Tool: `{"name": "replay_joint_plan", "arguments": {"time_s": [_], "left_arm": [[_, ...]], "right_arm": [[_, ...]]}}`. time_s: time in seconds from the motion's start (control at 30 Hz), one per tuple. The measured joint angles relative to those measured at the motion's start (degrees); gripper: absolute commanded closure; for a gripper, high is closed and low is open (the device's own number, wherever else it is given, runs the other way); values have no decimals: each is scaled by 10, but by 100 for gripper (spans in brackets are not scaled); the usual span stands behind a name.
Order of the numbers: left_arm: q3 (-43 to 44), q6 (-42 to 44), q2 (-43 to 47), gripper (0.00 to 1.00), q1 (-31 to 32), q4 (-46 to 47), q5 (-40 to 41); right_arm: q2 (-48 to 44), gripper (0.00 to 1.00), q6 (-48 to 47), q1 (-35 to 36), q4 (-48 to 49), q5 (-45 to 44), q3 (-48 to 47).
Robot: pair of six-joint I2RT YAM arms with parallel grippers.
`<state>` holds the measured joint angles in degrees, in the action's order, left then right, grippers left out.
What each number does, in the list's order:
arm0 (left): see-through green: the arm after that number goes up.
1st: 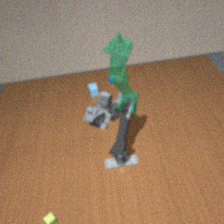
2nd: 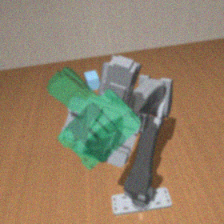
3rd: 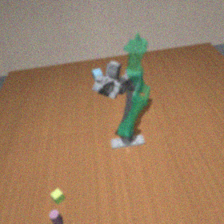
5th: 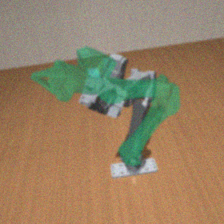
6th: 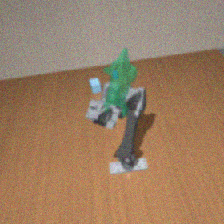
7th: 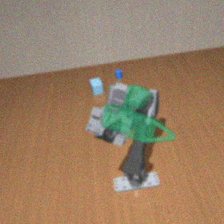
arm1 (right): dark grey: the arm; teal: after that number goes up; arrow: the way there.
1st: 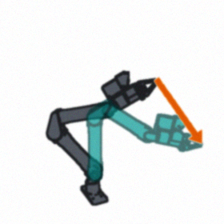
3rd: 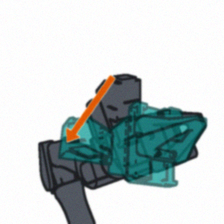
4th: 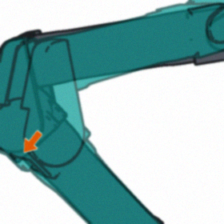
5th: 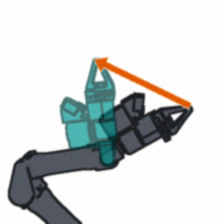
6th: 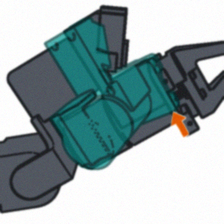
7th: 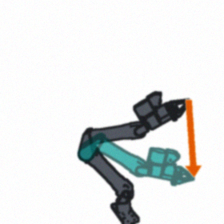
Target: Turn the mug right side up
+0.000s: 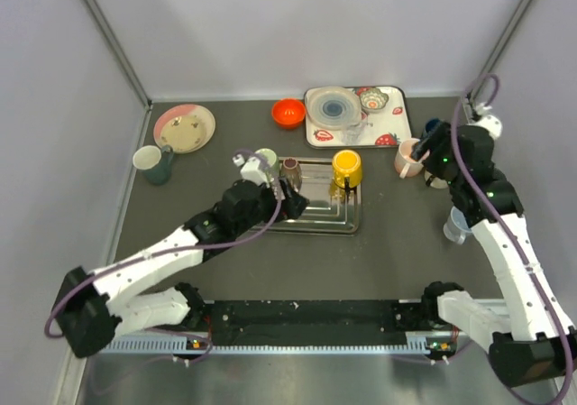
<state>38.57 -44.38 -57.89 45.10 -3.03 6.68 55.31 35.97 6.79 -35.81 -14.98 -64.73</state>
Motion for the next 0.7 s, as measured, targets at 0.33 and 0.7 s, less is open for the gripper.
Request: {"name": "replay_joint_plan", "arguments": {"time_s": [0.33,0.7], "left_arm": [[210,12,-296,11,60,-15,57],[380,7,-505,16,63,-53,120]], "right_arm": [[-72,30,-34,186,10,-15,112],[-208,26,-23,187,32,55,183]]}}
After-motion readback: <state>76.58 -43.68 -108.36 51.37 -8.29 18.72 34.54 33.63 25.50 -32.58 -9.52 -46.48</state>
